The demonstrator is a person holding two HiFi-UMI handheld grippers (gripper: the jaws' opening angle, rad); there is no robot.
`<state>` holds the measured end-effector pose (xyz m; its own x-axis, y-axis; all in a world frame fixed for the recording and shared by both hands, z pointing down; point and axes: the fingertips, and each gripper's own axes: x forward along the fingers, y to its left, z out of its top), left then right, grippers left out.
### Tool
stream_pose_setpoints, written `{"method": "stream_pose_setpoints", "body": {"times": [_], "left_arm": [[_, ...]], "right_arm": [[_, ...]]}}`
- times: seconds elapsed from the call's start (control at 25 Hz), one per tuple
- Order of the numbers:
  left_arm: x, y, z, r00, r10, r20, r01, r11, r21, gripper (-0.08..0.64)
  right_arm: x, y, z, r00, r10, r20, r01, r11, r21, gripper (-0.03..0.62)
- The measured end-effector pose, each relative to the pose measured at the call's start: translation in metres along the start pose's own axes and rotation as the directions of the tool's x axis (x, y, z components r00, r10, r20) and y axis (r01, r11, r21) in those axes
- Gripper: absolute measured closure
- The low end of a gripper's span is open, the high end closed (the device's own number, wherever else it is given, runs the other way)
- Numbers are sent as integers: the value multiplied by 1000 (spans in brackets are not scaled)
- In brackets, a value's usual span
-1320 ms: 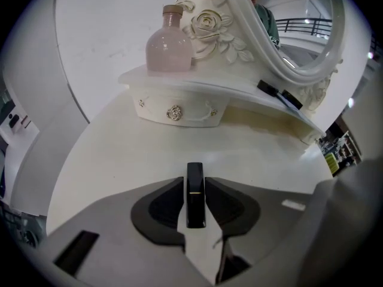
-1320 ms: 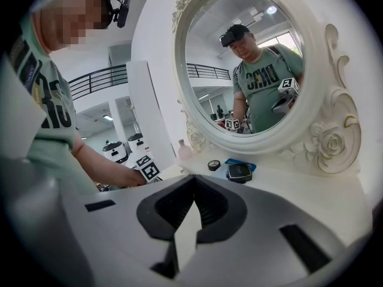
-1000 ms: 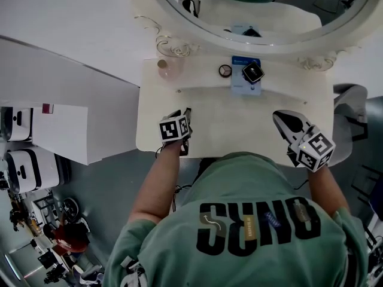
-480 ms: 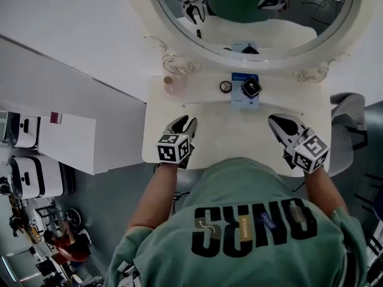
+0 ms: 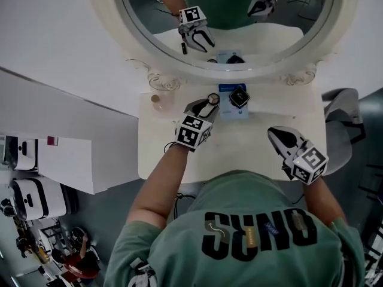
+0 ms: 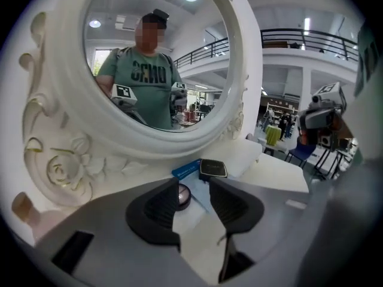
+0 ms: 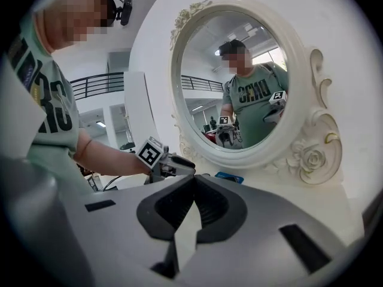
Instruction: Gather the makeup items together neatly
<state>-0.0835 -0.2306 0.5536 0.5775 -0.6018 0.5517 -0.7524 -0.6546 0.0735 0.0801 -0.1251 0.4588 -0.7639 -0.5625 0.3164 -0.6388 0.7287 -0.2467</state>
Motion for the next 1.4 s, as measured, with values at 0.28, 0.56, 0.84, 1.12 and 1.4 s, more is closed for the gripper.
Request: {"method": "stream_pose_setpoints", "body": {"times": [0.28,0.56,0.84,1.12,1.4], "left_arm": [[52,20,-10,990,16,-140,-13,1000,26,294],[71,28,-36,972,5,-234,-16,999,-45,284],[66,27,-32,983,16,-184,-31,996,-80,327],[15,11,-23,994,67,-89,-77,991,-113,327],[-30,-30,-98,988,117,-96,-136,965,-223,327]], "right_arm": [[-28,-20,-16,997,-72,-8,72,997,39,598],[-40,-32,-23,994,-105,-11,106,992,67,598],[-30,-33,-10,997,-81,10,81,996,37,598],[-2,-24,14,1000,4,16,-3,999,-37,598],[36,0,20,993,118,-22,-119,989,-90,598]]}}
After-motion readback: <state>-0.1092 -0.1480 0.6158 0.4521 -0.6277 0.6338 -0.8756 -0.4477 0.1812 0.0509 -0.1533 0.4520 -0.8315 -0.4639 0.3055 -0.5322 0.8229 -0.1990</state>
